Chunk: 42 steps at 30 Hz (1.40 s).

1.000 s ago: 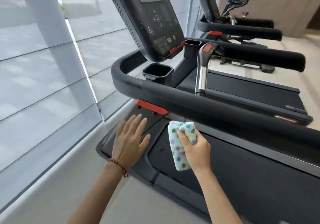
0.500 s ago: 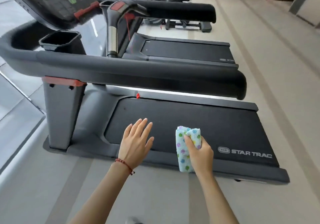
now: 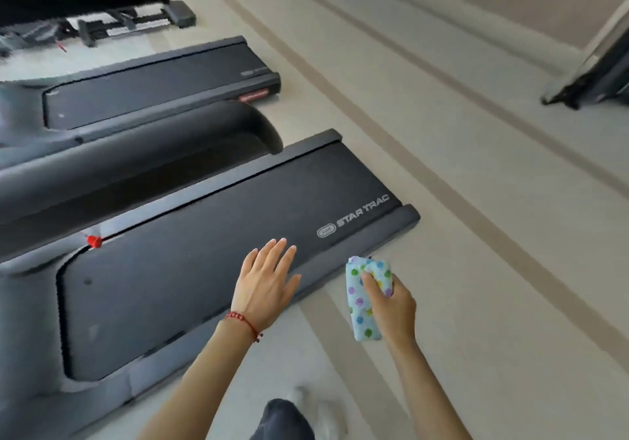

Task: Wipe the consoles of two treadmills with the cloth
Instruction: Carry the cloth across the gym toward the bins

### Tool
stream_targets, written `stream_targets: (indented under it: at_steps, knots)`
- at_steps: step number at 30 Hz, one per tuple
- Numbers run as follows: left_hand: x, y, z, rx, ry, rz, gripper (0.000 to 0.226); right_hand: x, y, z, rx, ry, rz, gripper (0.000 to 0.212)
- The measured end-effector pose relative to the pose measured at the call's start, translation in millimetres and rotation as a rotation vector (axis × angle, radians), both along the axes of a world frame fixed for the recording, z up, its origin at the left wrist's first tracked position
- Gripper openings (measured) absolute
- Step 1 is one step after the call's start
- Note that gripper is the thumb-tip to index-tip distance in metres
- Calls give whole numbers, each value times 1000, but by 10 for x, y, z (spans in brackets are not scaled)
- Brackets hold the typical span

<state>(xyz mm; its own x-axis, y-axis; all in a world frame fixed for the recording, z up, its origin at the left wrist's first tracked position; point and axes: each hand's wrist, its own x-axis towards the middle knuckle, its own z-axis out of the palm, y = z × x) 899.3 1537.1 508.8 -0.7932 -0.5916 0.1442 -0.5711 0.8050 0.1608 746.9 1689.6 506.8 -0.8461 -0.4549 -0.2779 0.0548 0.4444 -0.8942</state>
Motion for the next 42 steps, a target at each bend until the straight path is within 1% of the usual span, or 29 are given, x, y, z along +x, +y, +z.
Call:
stream_targets:
  at_steps: [4, 9, 13, 20, 26, 32, 38, 42]
  knots:
    - [-381, -30, -67, 32, -29, -200, 53, -86, 311, -46, 11, -18, -222, 11]
    - [-780, 128, -158, 73, -33, -429, 53, -59, 715, -65, -24, -62, -478, 13]
    - [-1119, 415, -190, 114, -36, -597, 66, -20, 1075, -98, -36, -70, -642, 11]
    - [-1861, 1056, -296, 156, -108, -816, 68, -205, 1749, -193, 19, -77, -882, 15]
    - [-2595, 1544, -338, 164, -141, -904, 68, -760, 2282, -213, 51, -76, -991, 19]
    - [-3408, 1902, -314, 178, -156, -891, 68, -1593, 2636, -158, 48, -89, -988, 22]
    - [-4178, 2010, -333, 169, -173, -879, 69, -2474, 2761, -104, 41, -87, -988, 19]
    - [-4926, 1925, -407, 171, -172, -878, 69, -3220, 2703, -178, 39, -100, -989, 18]
